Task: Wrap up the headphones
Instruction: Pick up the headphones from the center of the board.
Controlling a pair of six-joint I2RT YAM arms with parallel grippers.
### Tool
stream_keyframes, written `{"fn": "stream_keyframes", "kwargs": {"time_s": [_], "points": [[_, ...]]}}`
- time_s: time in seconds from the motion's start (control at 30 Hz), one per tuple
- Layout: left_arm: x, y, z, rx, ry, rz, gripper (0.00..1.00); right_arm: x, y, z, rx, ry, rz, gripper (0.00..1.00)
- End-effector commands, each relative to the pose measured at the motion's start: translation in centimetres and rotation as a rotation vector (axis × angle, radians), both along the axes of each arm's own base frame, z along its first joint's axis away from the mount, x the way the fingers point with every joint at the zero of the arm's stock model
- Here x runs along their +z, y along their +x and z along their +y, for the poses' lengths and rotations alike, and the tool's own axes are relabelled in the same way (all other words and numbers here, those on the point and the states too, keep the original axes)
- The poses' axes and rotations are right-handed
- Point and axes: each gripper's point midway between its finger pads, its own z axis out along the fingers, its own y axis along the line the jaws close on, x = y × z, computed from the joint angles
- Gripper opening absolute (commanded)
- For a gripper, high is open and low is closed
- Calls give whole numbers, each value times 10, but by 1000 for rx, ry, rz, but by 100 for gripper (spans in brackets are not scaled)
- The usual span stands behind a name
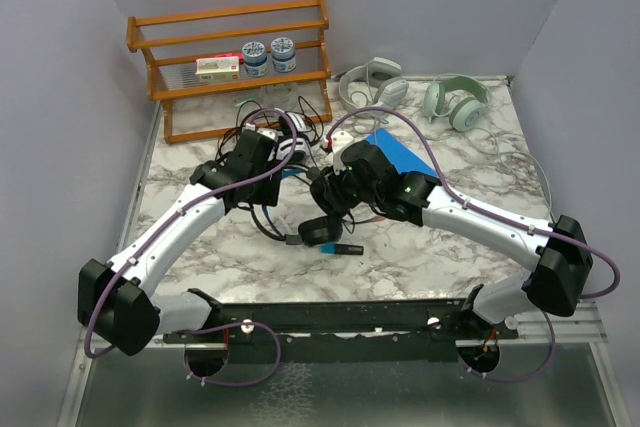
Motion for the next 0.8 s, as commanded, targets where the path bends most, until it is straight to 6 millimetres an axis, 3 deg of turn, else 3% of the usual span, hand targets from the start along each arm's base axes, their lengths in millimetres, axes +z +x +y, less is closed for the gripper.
{"fn": "stream_keyframes", "kwargs": {"time_s": [0.0, 0.1, 0.13, 0.27, 0.33, 0.37, 0.43, 0.5, 0.57, 0.77], "points": [[4, 3, 17, 67, 116, -36, 59, 21, 1, 8, 13, 57, -30, 43], [6, 5, 22, 83, 150, -50, 34, 20, 0, 9, 14, 58, -26, 43], [6, 6, 22, 76, 155, -52, 30, 19, 1, 8, 13, 57, -25, 43], [10, 8, 19, 61, 155, -59, 28, 16, 0, 9, 12, 55, -16, 44], [11, 9, 18, 56, 159, -60, 21, 14, 0, 9, 12, 53, -11, 46], [10, 10, 17, 54, 159, -58, 15, 14, -1, 9, 9, 55, -7, 55], [7, 8, 16, 49, 151, -49, 8, 15, -2, 9, -3, 68, 3, 82], [4, 6, 13, 42, 131, -44, 0, 21, -4, 9, -2, 98, -2, 95], [3, 4, 11, 57, 107, -47, 0, 31, -5, 8, 0, 136, -26, 100], [16, 2, 12, 159, 14, -96, 0, 52, -2, -13, -88, 201, -104, 100]]}}
